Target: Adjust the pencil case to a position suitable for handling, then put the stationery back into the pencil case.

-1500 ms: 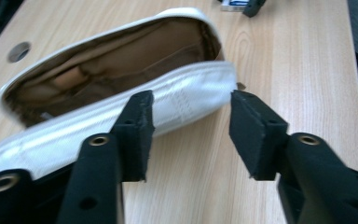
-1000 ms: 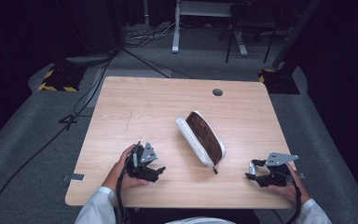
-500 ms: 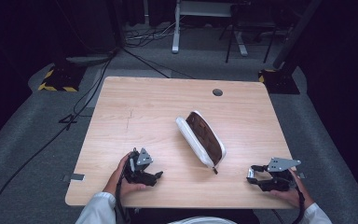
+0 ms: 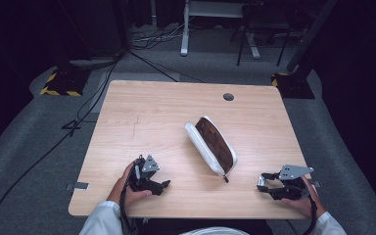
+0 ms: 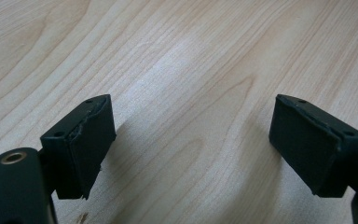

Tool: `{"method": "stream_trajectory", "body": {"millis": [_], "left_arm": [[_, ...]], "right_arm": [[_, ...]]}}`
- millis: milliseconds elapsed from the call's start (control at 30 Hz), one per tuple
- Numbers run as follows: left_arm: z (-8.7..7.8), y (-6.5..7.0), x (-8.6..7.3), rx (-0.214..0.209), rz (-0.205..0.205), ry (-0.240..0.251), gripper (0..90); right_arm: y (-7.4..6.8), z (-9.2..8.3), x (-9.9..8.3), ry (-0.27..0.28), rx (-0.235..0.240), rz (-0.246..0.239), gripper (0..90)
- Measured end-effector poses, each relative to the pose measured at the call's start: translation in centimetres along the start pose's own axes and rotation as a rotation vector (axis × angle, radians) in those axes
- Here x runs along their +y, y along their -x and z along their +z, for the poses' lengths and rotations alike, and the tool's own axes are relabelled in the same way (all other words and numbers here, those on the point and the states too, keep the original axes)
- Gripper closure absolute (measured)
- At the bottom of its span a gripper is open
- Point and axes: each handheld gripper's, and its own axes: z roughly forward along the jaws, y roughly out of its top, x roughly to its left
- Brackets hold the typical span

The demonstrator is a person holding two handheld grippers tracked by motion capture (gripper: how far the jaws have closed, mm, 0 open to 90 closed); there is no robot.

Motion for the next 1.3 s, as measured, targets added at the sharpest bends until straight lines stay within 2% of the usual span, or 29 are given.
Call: {"method": "stream_trajectory", "body": {"millis": [100,333,367,567,700,900,1033,1167,1300], "left_arm": [[0.0,0.0,0.0,0.000,0.000,0.000,14.8],[0.0,0.0,0.0,0.000,0.002,-0.001,14.8],[0.0,0.0,0.0,-0.002,0.001,-0.001,14.8],[0.0,0.0,0.0,-0.001,-0.001,0.000,14.8],[0.0,0.0,0.0,-0.002,-0.001,-0.001,14.8],[0.0,0.0,0.0,-0.001,0.000,0.000,14.9],[0.0,0.0,0.0,-0.001,0.000,0.000,14.9],[0.0,0.0,0.0,-0.001,0.000,-0.001,14.9],[0.0,0.0,0.0,-0.001,0.000,0.000,14.9]], "right_arm": [[0.2,-0.1,0.1,0.012,0.000,0.008,47.2],[1.1,-1.3,1.3,0.099,-0.001,0.033,47.2],[1.3,-1.7,2.0,0.115,-0.011,0.017,47.1],[1.8,-2.6,4.3,0.169,-0.017,-0.006,47.1],[2.2,-3.2,6.7,0.207,-0.018,-0.048,47.1],[2.5,-3.5,10.9,0.227,0.008,-0.138,47.1],[2.0,-2.8,13.7,0.224,0.037,-0.191,47.1],[1.1,-1.8,15.6,0.220,0.060,-0.244,47.1],[0.5,-0.6,16.9,0.215,0.089,-0.269,47.0]]}}
